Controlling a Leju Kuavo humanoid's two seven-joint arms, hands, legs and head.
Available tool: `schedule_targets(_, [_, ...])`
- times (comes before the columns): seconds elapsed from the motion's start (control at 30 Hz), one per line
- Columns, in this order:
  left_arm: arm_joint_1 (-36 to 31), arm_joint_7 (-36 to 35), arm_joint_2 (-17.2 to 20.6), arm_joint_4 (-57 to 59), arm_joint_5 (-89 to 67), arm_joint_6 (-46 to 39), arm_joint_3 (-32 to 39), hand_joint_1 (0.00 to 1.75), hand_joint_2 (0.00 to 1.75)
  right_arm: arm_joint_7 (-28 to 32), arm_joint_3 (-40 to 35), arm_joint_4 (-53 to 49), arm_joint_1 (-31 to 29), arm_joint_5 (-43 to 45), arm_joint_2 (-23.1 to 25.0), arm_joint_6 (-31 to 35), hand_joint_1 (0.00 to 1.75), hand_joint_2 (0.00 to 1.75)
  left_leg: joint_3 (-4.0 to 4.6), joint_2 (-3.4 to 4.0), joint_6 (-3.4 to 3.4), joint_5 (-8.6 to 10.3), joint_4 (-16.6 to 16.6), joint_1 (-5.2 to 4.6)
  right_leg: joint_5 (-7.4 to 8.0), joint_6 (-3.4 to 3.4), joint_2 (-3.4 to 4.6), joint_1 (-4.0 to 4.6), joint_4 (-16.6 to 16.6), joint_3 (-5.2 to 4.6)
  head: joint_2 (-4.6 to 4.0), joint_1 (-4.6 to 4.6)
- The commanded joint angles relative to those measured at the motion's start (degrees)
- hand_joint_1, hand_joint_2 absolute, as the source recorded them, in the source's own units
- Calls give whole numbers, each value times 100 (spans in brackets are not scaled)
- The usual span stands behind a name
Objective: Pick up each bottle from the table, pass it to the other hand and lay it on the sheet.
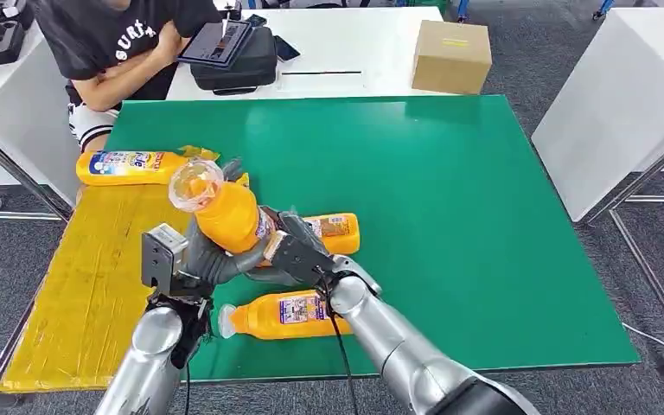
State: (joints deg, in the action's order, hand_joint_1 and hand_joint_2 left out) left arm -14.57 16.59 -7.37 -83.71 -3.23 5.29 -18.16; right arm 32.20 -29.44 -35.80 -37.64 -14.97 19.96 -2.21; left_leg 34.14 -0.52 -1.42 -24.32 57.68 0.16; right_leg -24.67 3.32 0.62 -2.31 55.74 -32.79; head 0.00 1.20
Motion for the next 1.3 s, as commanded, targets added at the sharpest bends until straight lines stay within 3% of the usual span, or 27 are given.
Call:
schedule_targets(0.03, [-318, 18, 142, 471, 9, 45, 16, 173, 175, 49, -178, 340, -213, -55, -131, 16, 175, 175, -9, -4, 6, -1, -1, 2, -3, -18, -11, 5, -3, 12, 0, 0])
schedule_targets(0.97, [-330, 24, 123, 414, 24, 50, 28, 175, 175, 64, -131, 256, -199, -84, -88, 102, 175, 175, -3, -2, 5, 0, 1, 3, -1, -15, -8, 5, -1, 6, 2, 0])
schedule_targets(1.0, [-332, 24, 126, 413, 28, 50, 28, 175, 175, 59, -124, 221, -186, -96, -92, 138, 145, 175, -10, -2, 9, -3, 1, 6, -3, -26, -12, 10, -3, 15, 0, 0])
schedule_targets(1.03, [-331, 27, 139, 413, 37, 56, 28, 175, 175, 38, -100, 161, -163, -110, -99, 216, 3, 175, -14, -2, 12, -5, 3, 10, -4, -34, -14, 14, -4, 21, 2, 0])
schedule_targets(1.3, [-276, 7, 101, 263, 31, 30, 135, 175, 175, -115, -89, -299, -60, -232, -218, 481, 0, 175, -6, -6, 8, -3, 3, 7, -4, -25, -15, 11, -2, 13, 2, 0])
